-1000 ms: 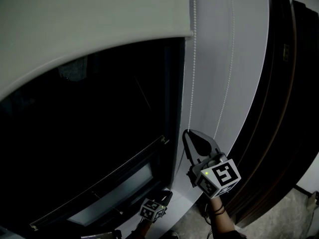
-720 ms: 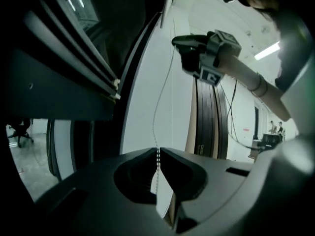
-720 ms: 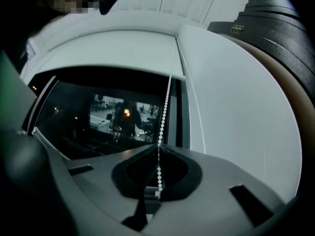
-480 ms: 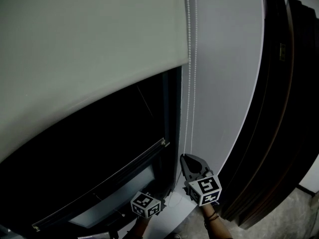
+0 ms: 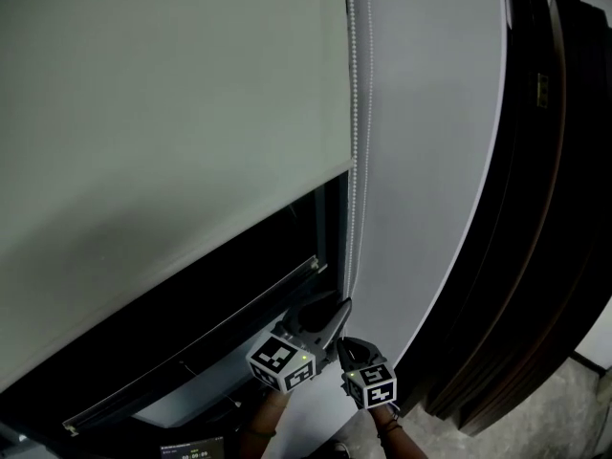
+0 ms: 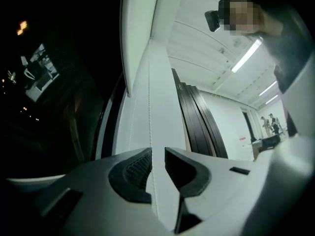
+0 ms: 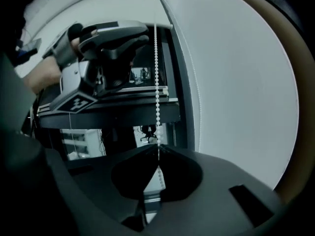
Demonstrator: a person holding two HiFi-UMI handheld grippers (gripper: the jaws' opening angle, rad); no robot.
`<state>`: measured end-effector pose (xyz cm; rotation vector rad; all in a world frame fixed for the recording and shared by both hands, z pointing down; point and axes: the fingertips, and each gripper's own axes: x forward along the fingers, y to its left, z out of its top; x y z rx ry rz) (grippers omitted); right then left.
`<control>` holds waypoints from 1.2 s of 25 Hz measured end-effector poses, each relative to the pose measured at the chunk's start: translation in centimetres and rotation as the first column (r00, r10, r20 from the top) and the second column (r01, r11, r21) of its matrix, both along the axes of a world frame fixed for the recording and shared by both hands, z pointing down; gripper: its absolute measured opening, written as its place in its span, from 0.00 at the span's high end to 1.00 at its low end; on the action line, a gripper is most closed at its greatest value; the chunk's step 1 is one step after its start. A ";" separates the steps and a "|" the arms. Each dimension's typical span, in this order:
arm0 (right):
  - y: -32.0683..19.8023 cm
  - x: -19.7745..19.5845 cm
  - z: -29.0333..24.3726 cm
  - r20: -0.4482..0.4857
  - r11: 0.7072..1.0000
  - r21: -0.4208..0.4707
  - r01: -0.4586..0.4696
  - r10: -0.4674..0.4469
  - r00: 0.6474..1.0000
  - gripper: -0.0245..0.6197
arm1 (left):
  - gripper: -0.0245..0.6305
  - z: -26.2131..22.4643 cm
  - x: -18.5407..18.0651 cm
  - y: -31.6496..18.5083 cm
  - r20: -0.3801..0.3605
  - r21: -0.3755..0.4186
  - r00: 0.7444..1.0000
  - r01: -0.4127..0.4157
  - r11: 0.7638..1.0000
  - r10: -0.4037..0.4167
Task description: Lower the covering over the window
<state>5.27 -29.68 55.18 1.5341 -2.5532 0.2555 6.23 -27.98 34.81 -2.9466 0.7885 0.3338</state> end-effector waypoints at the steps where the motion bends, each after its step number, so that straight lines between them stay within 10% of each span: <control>1: 0.1 -0.2 0.1 0.002 1.000 0.001 0.003 -0.003 1.000 0.94 | 0.85 -0.8 0.2 -0.2 0.001 0.021 1.000 0.001 1.000 -0.001; 11: 1.0 -1.5 -0.1 0.036 1.000 -0.003 0.019 -0.019 0.999 0.94 | 0.84 -6.4 0.6 -1.0 0.008 0.159 1.000 0.012 0.987 -0.013; 30: 4.2 0.4 -1.4 0.015 1.000 -0.015 0.009 -0.009 1.000 0.94 | 0.95 -6.2 -2.5 -1.8 -0.046 0.173 0.992 0.120 0.978 -0.114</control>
